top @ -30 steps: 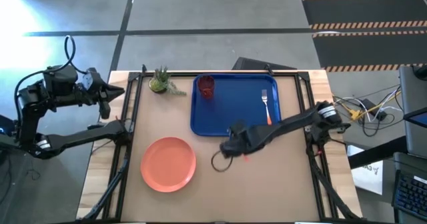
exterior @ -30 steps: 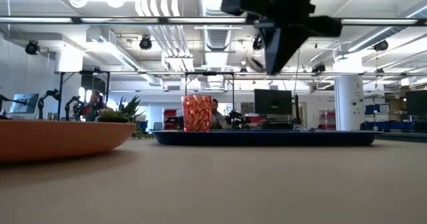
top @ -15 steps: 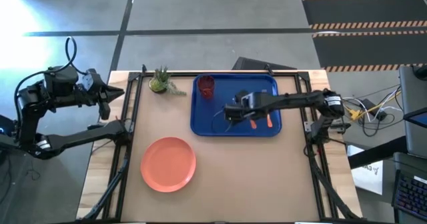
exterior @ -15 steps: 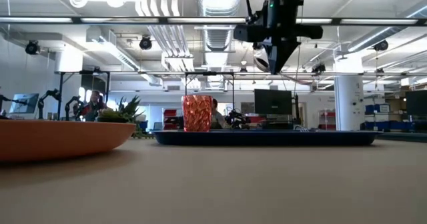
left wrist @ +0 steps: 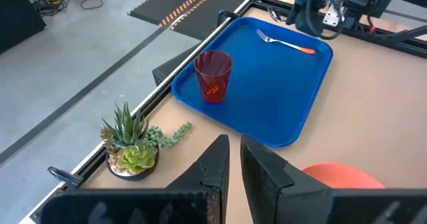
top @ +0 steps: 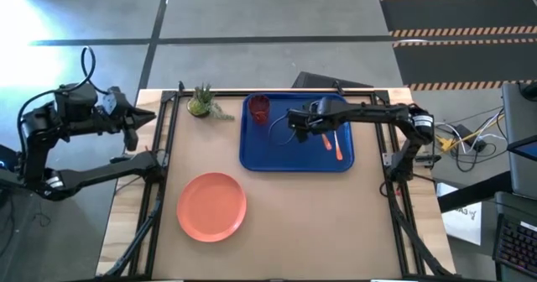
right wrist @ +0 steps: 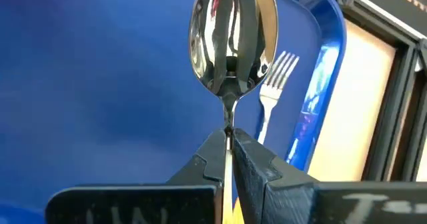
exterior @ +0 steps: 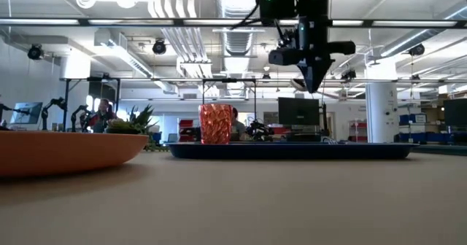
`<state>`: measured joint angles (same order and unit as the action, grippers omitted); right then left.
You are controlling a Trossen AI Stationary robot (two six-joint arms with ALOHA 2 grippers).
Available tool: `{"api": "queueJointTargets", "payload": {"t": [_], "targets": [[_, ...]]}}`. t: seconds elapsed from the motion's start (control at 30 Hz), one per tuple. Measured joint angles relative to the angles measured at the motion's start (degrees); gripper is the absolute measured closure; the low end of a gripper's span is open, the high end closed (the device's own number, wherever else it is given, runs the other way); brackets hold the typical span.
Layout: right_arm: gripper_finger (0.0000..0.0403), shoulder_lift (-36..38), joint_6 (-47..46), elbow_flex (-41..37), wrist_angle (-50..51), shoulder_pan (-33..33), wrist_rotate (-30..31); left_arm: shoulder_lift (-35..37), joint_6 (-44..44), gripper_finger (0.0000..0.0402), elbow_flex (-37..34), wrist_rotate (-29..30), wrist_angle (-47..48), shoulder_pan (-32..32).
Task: Pick and place plate/cup/fork/spoon on tray
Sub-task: Put the spoon beside the fork on the serving tray
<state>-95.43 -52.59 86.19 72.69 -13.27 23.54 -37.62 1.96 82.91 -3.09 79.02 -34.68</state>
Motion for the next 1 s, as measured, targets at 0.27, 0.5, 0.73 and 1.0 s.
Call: {"api": "queueJointTargets", "payload": {"t": [0.27,0.5,0.73,1.0], "targets": [[0.0394,2.24,2.52,-9.15,-13.07,-3.11,-5.50,0.67,-0.01,0.0382,0.00,-0.26,-0.01,0.00],[0.0394,5.78,1.04,-18.83,-22.86,-5.14,-9.08,1.02,-0.02,0.0382,0.00,-0.28,-0.02,0.00],[0.0394,10.80,-4.95,-28.31,-29.27,-5.82,-9.56,1.06,-0.02,0.0382,0.00,-0.24,-0.04,0.00],[0.0394,15.54,-10.83,-35.96,-33.36,-5.89,-8.38,1.02,-0.02,0.0382,0.02,-0.21,-0.04,0.00]]}}
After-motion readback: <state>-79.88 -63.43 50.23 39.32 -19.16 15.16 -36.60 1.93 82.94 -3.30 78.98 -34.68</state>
